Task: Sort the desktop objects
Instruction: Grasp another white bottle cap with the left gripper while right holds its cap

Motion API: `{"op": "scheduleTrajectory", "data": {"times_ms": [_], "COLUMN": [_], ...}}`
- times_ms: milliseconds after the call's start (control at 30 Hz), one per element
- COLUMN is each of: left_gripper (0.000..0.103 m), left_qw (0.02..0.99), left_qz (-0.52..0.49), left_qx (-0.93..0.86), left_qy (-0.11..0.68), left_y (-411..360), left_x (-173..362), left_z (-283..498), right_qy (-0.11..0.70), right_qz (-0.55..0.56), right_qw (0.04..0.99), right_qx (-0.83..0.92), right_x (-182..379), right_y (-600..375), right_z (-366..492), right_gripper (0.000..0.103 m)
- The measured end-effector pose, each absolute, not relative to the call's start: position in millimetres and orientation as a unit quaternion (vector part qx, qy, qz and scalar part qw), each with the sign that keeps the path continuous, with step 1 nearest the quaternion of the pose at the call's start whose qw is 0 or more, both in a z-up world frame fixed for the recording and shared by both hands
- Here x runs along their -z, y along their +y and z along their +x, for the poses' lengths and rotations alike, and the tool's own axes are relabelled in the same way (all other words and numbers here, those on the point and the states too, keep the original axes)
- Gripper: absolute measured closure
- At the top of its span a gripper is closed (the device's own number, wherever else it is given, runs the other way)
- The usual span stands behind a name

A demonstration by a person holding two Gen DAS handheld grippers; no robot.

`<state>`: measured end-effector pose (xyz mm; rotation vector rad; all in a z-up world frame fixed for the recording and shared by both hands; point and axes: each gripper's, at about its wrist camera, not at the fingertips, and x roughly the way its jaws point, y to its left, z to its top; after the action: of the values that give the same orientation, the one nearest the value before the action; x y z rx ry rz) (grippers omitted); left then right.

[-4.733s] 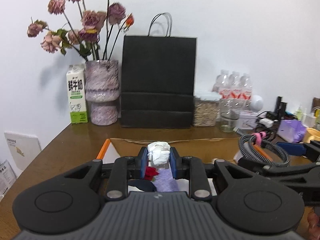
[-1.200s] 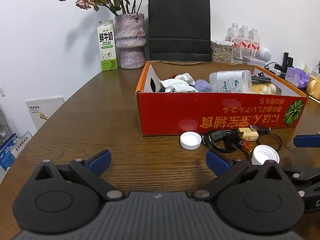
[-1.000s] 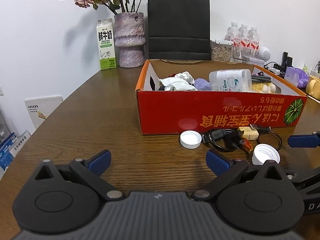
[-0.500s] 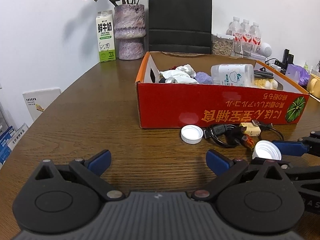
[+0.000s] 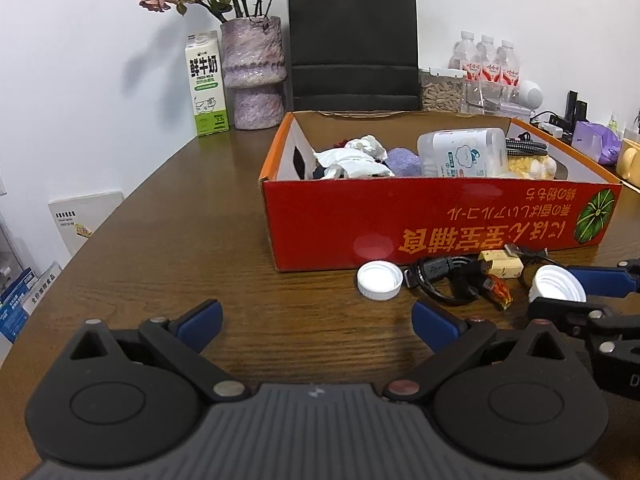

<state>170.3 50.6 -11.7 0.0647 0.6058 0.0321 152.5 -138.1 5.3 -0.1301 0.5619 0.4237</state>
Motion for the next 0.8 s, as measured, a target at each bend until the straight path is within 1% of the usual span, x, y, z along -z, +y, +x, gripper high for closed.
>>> {"op": "scheduleTrajectory", "data": {"times_ms": [367,800], "left_gripper": [0.002,0.024], "left_qw": [0.95,0.944], "left_qz": [0.021,0.024], "left_qx": [-0.021,-0.01], "left_qy": [0.312,0.329], "left_y": [47.7,40.0], "left_x": [11.5,16.3], "left_z": [194.6,206.8], "right_qy": [0.273,0.275], "right_qz": [-0.044,-0.033], "right_qw": [0.947,0.949], "right_qx": [-0.166,-0.153], "right_x": [-5.5,-2.3], "right_y": [-165.5,-177.7], "right_z": [166.8,174.4], "right_gripper": [0.064,0.064]}}
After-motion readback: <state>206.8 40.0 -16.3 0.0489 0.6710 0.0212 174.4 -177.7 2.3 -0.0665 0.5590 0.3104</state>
